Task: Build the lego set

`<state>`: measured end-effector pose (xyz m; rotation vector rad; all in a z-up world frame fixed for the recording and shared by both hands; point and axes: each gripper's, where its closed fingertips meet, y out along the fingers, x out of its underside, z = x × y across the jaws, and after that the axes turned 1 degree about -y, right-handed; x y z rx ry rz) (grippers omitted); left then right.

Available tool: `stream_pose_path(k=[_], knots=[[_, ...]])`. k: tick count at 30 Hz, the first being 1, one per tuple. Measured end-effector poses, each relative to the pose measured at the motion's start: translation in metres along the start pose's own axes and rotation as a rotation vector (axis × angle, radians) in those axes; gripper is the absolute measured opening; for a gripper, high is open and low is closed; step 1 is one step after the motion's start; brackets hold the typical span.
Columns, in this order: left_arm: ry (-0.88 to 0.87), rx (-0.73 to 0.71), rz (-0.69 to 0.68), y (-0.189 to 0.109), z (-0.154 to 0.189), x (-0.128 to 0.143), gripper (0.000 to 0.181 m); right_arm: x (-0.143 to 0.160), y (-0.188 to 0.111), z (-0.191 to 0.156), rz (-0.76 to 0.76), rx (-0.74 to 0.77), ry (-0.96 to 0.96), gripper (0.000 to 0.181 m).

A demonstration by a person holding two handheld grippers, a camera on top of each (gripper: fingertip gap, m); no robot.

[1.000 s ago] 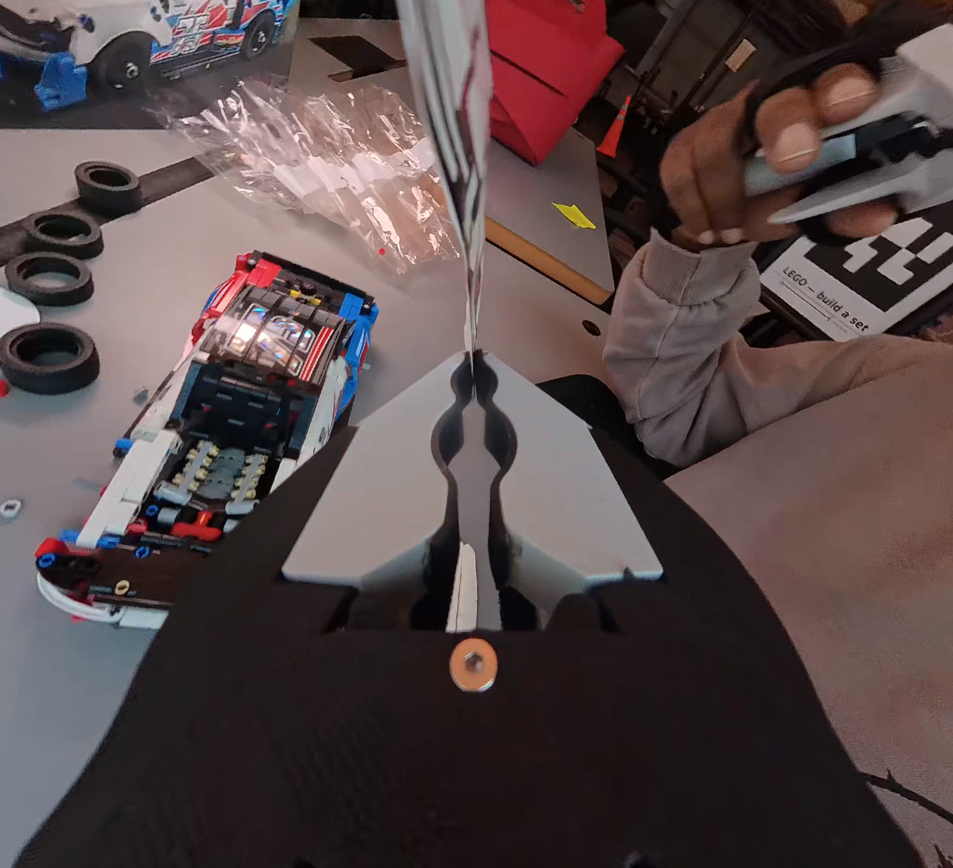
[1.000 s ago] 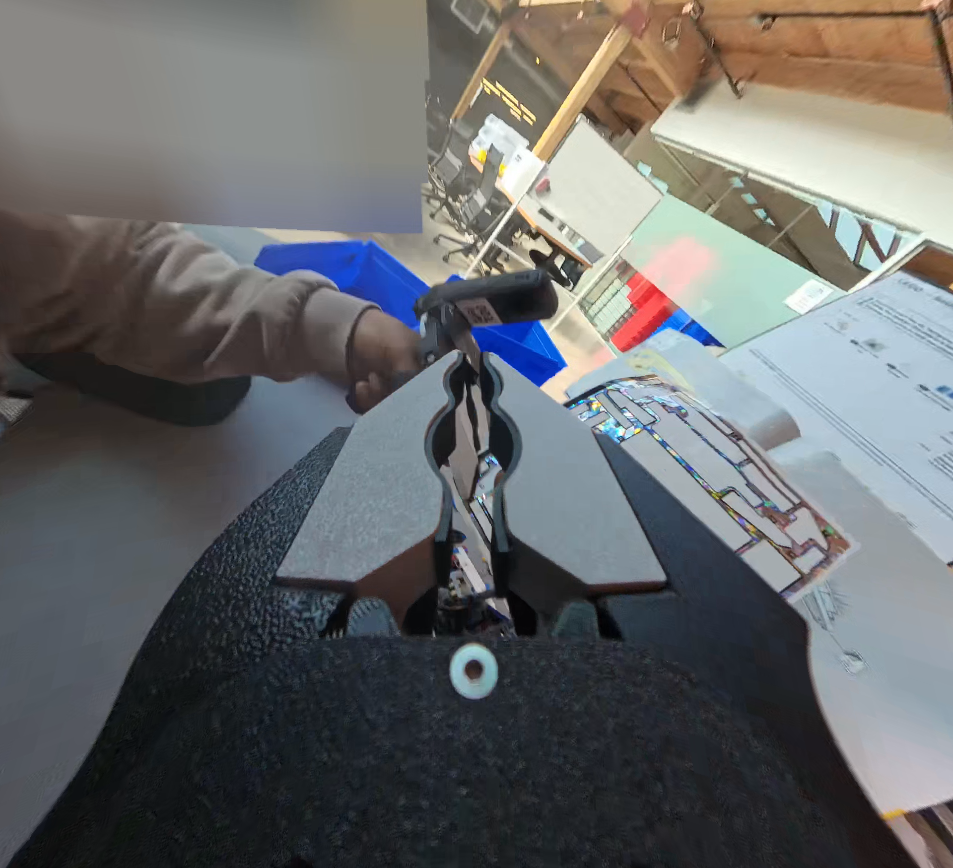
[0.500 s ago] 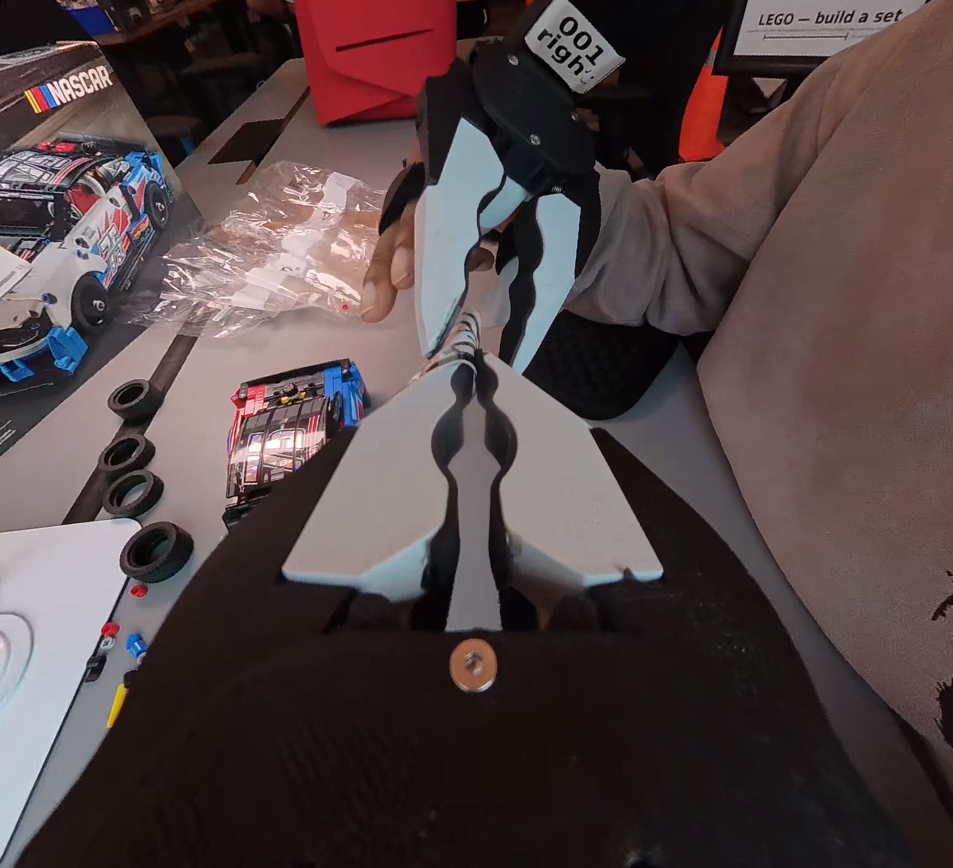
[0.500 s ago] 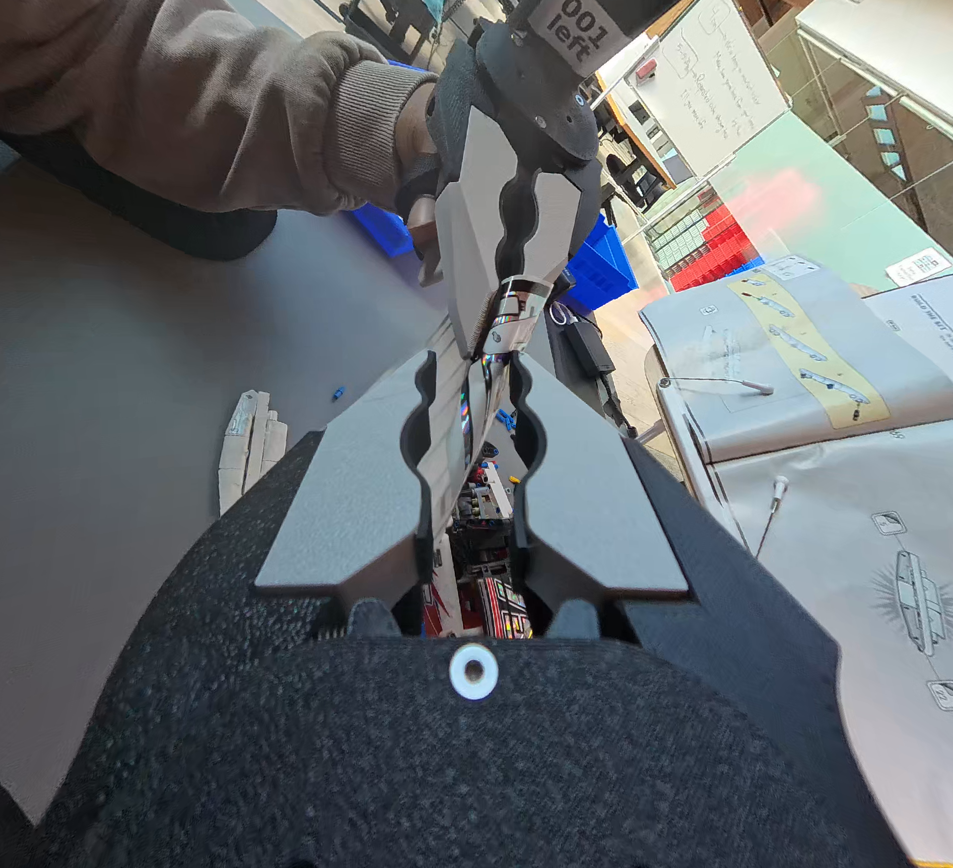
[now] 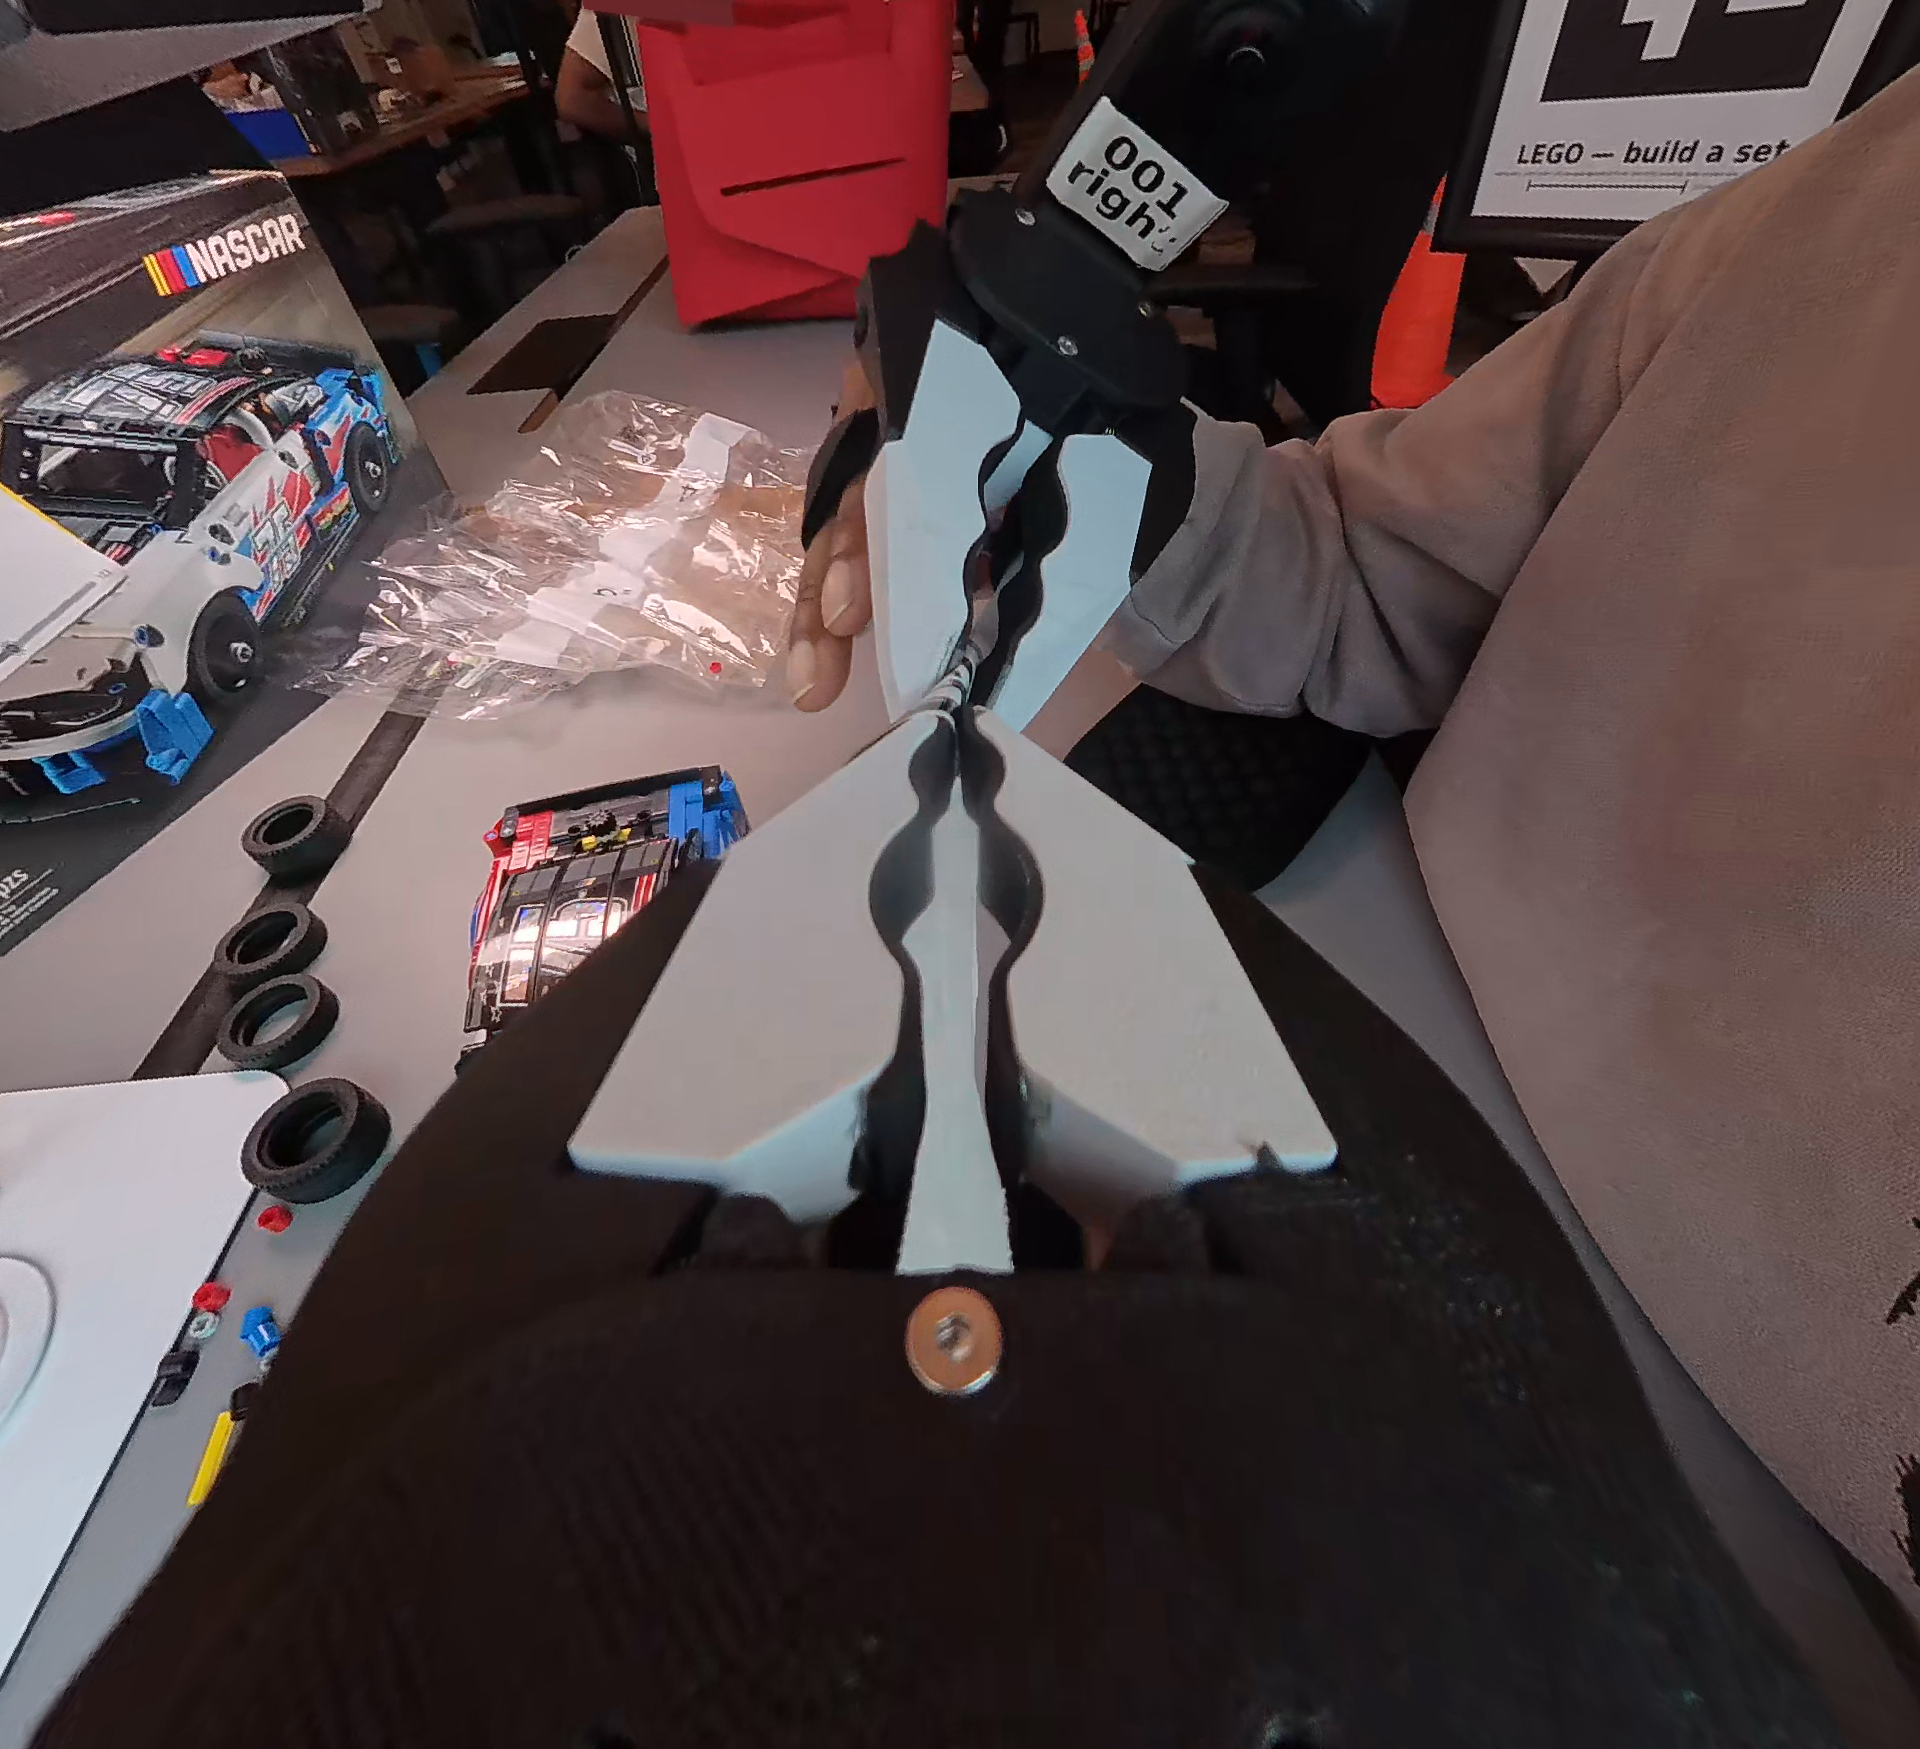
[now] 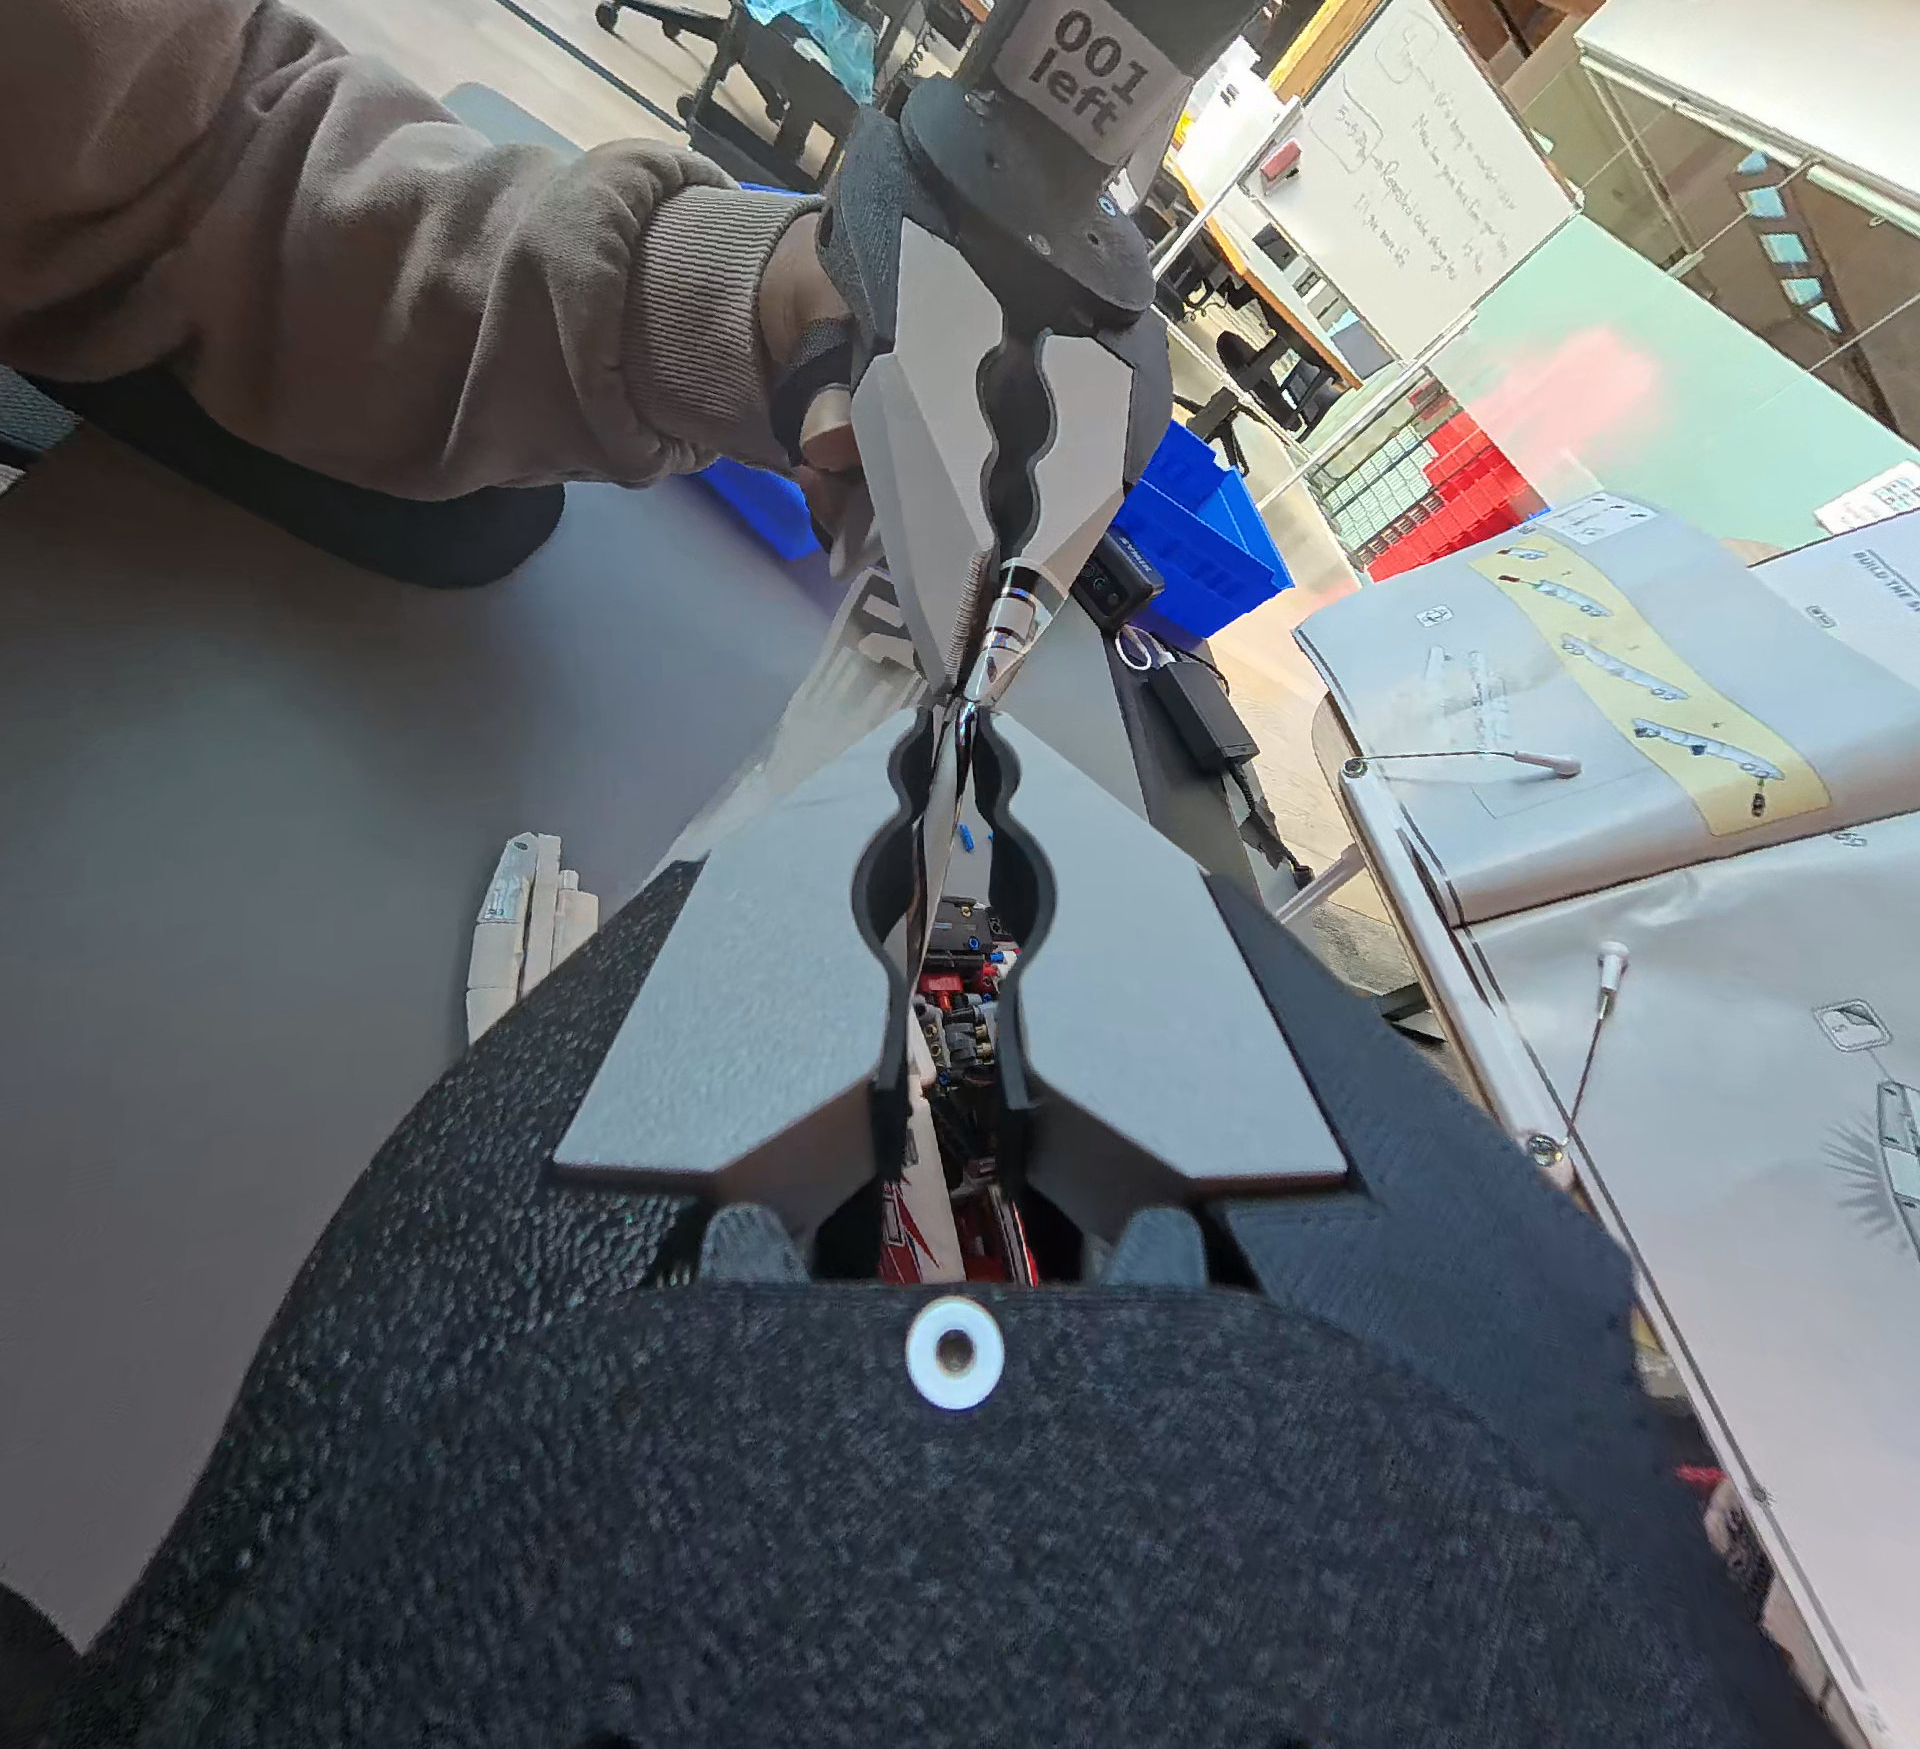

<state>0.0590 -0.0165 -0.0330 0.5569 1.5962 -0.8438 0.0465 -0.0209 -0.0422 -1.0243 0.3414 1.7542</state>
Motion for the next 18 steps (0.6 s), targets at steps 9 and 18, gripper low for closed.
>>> stream_pose_path(k=[9,18], knots=[[-0.2,0.024,-0.007,0.002,-0.004,0.004,0.0,0.013,0.003,-0.001,-0.124,0.042,-0.132,0.015],[-0.229,-0.006,-0.02,0.0,-0.01,0.007,0.0,0.003,-0.002,0.006,-0.068,0.071,-0.129,0.019]])
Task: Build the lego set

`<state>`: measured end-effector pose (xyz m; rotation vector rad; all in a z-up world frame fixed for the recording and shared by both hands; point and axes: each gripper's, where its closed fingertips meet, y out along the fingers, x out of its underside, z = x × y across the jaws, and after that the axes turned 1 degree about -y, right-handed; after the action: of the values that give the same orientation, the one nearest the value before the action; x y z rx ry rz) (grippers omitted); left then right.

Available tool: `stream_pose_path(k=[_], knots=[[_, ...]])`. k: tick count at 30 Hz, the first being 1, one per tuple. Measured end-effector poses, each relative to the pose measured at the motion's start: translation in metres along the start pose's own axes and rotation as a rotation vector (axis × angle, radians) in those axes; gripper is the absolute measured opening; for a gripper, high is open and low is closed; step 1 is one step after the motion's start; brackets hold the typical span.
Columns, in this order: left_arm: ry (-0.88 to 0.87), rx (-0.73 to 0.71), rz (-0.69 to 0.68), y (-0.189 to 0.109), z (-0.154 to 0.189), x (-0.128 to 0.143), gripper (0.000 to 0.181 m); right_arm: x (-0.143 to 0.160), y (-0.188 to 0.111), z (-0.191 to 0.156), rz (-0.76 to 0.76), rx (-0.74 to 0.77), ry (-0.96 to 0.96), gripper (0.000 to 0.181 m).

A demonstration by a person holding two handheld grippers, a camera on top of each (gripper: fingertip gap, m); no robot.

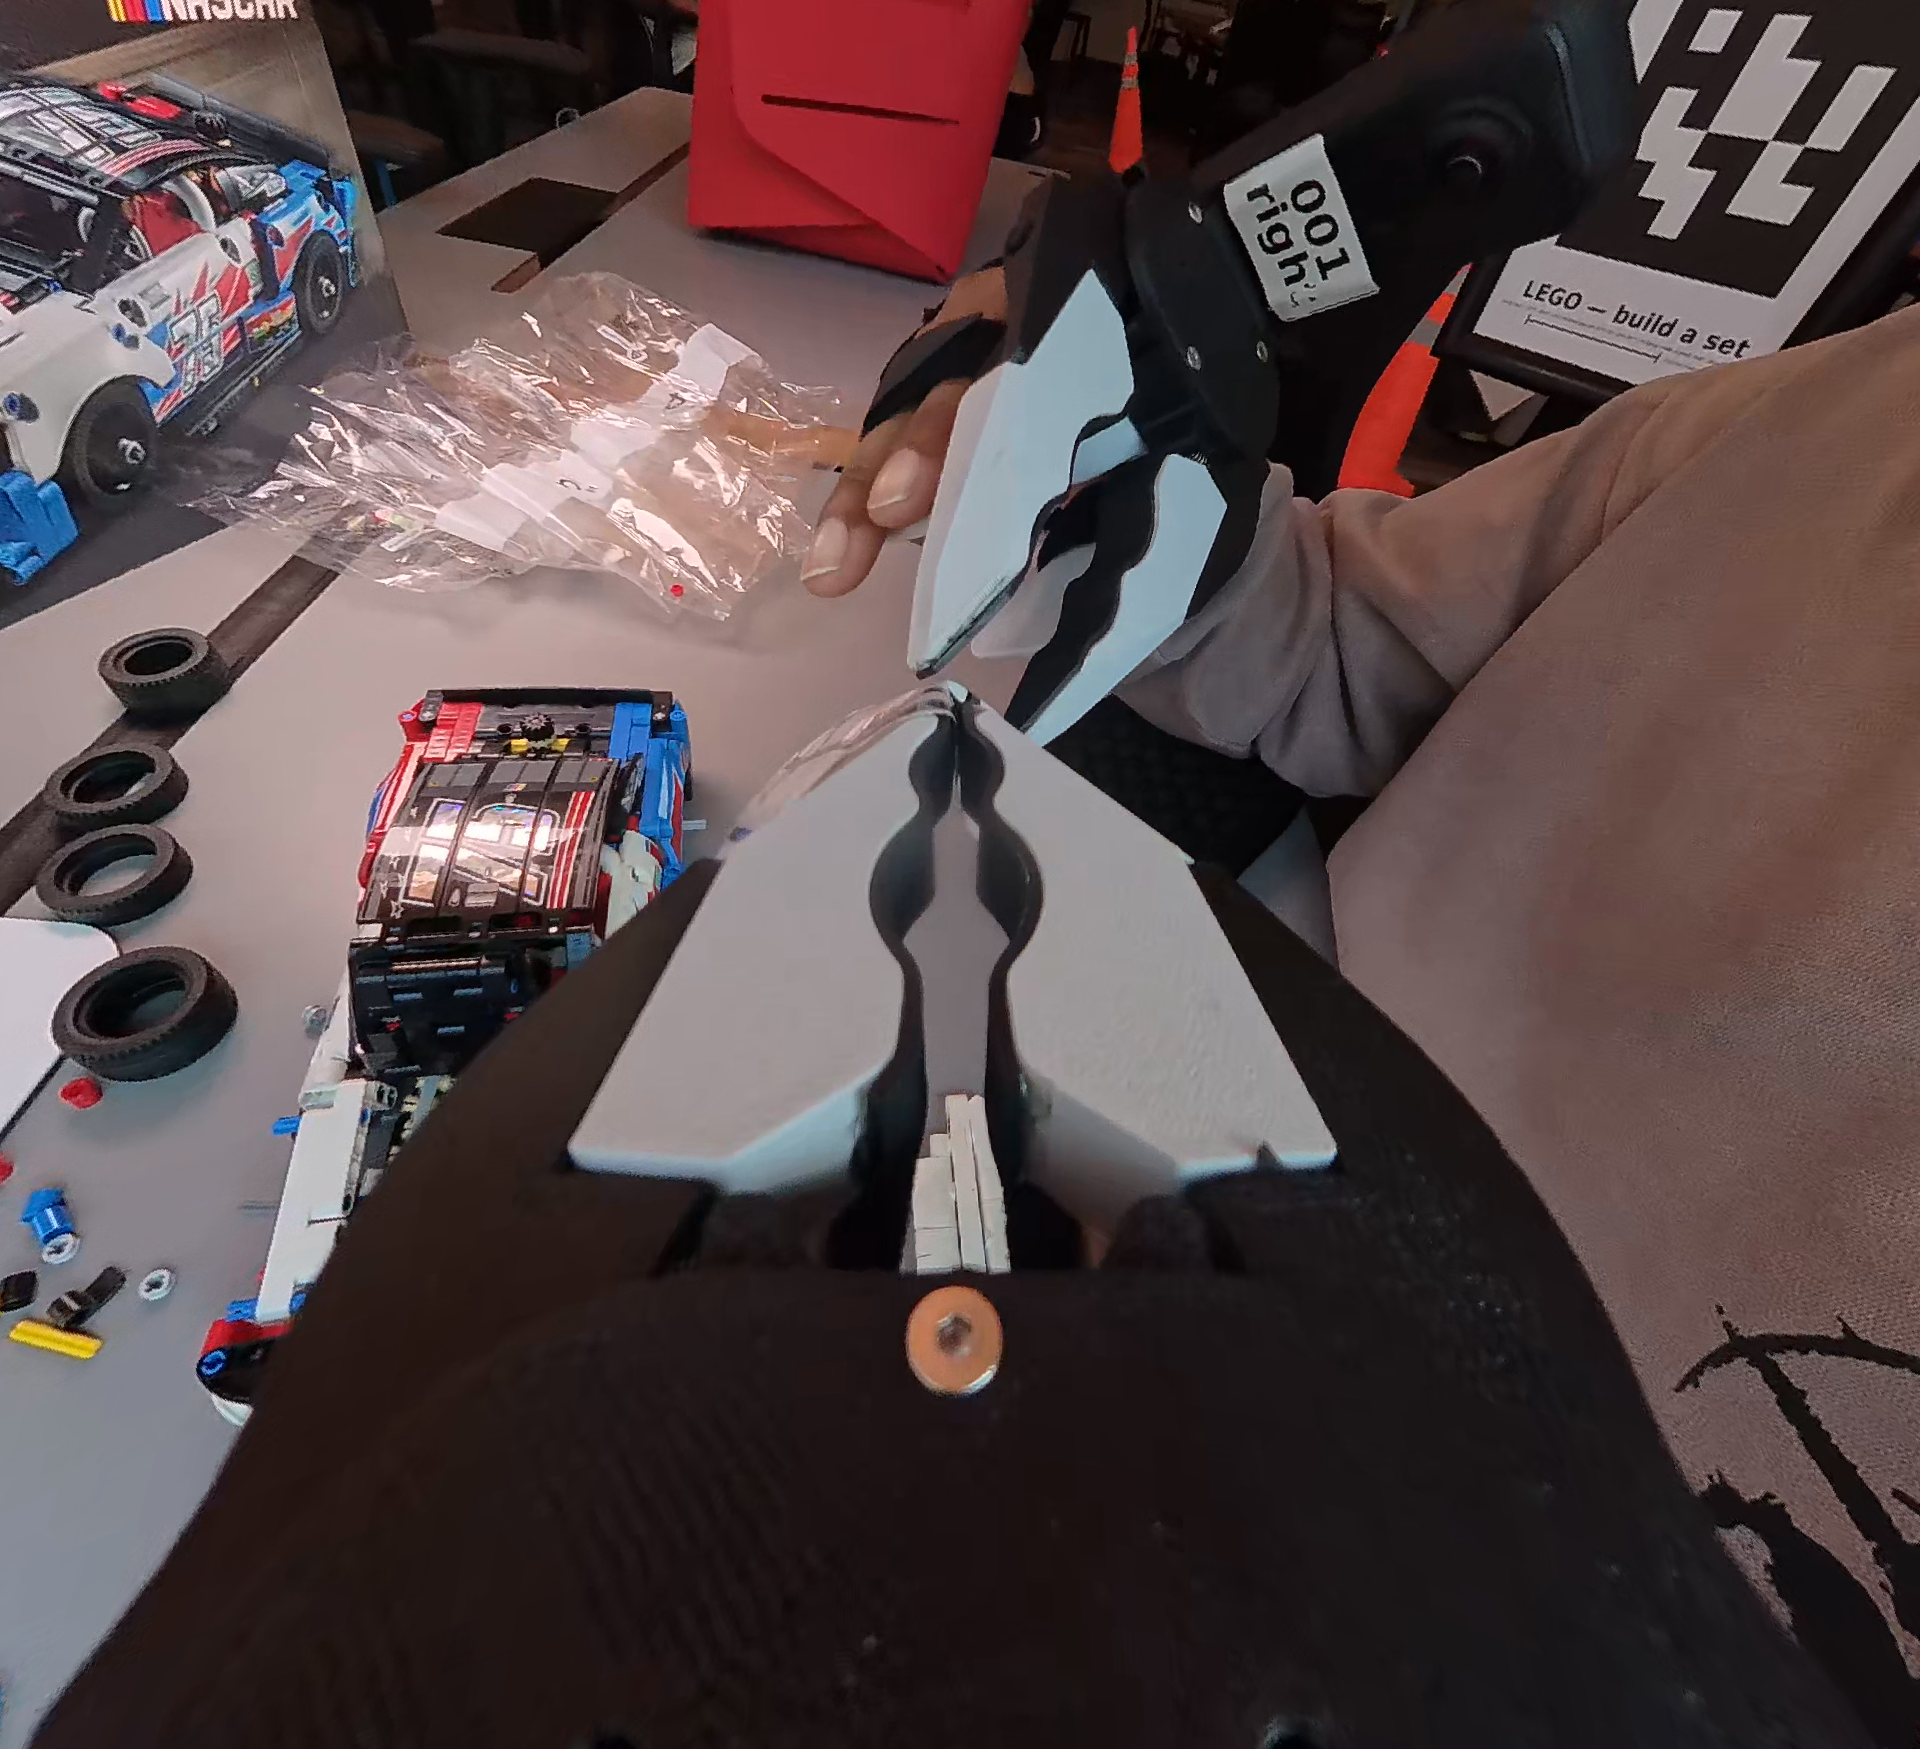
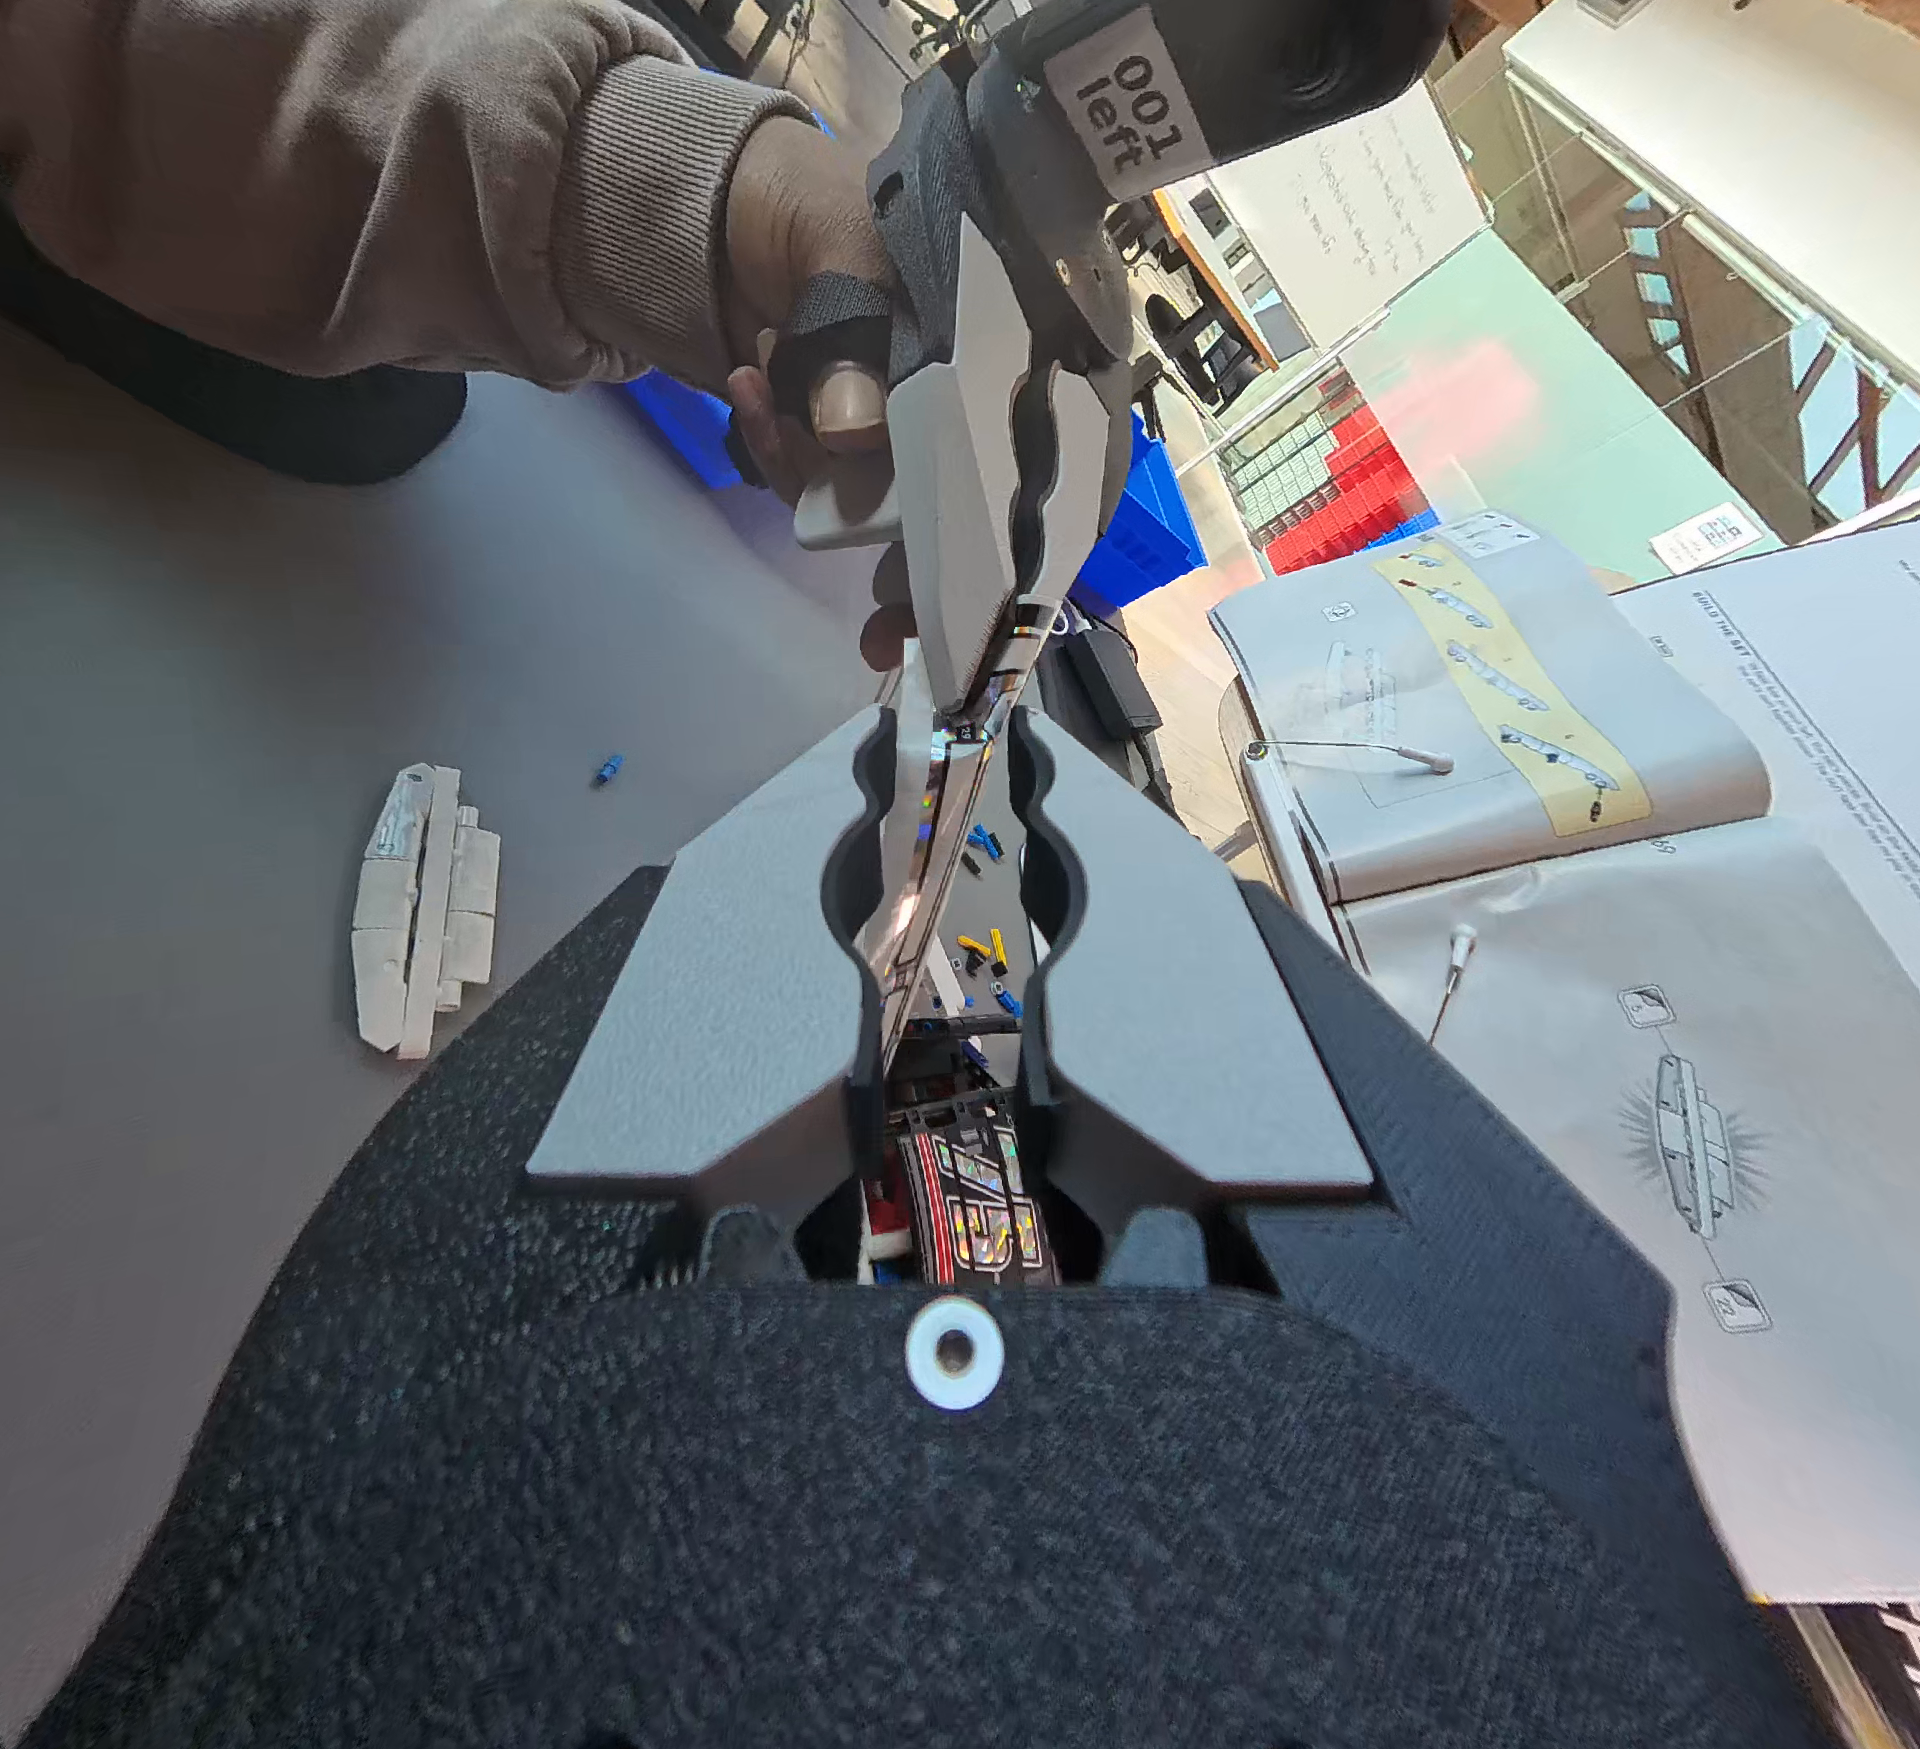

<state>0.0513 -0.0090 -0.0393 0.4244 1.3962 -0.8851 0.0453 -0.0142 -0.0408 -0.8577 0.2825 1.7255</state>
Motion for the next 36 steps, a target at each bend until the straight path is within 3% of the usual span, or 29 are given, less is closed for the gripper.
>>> stream_pose_path(k=[10,15,36], knots=[[0.202,-0.046,-0.083,0.002,0.006,0.009,0.0,-0.005,-0.005,-0.014,0.105,-0.164,0.185,0.016],[0.289,-0.074,-0.111,0.004,0.009,0.011,0.0,-0.006,-0.005,-0.011,0.167,-0.2,0.29,0.004],[0.329,-0.105,-0.165,0.006,0.005,0.019,0.0,0.001,-0.009,-0.002,0.186,-0.212,0.384,0.0]])
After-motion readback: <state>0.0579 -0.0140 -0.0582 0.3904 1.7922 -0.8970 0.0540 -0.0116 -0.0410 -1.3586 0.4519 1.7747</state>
